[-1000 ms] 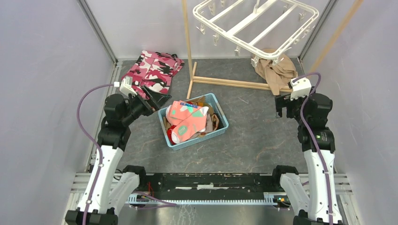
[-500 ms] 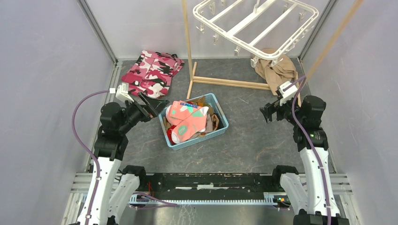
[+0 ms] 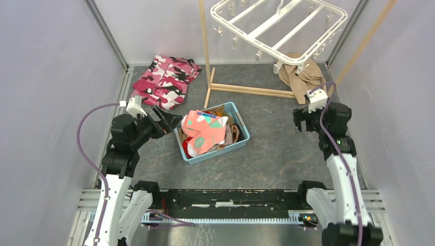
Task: Clip the socks to the hanger
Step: Pick up the sock from the bin.
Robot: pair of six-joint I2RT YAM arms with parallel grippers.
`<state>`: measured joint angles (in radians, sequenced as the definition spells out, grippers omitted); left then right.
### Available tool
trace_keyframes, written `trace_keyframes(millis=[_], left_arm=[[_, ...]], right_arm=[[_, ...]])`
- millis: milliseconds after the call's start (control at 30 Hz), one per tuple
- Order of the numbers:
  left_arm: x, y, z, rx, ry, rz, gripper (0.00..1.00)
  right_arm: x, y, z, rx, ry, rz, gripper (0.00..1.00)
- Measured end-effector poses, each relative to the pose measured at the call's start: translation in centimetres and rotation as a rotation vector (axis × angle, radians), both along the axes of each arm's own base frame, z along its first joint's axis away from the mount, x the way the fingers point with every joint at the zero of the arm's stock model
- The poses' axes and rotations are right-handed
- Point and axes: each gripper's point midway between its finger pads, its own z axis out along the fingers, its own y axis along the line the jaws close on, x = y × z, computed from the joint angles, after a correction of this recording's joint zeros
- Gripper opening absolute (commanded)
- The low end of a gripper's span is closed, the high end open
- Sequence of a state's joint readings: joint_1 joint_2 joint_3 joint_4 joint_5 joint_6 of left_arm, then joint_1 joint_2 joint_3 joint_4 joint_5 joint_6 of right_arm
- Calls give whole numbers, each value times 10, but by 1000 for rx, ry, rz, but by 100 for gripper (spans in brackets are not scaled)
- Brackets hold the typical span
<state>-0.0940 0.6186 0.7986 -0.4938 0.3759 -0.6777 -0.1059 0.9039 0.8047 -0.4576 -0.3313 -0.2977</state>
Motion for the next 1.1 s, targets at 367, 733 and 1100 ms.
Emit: trace_keyframes(millis=[367, 733, 1100], left_arm=[[-8, -19, 8, -48, -10, -107, 90], [-37, -47, -5, 8, 77, -218, 89], [5, -120, -42, 323, 165, -290, 74]], right_arm=[[-28, 47, 5, 47, -35, 297, 98], [-55, 75, -4, 3, -14, 511, 98], [-65, 83, -17, 42, 28, 559, 98]])
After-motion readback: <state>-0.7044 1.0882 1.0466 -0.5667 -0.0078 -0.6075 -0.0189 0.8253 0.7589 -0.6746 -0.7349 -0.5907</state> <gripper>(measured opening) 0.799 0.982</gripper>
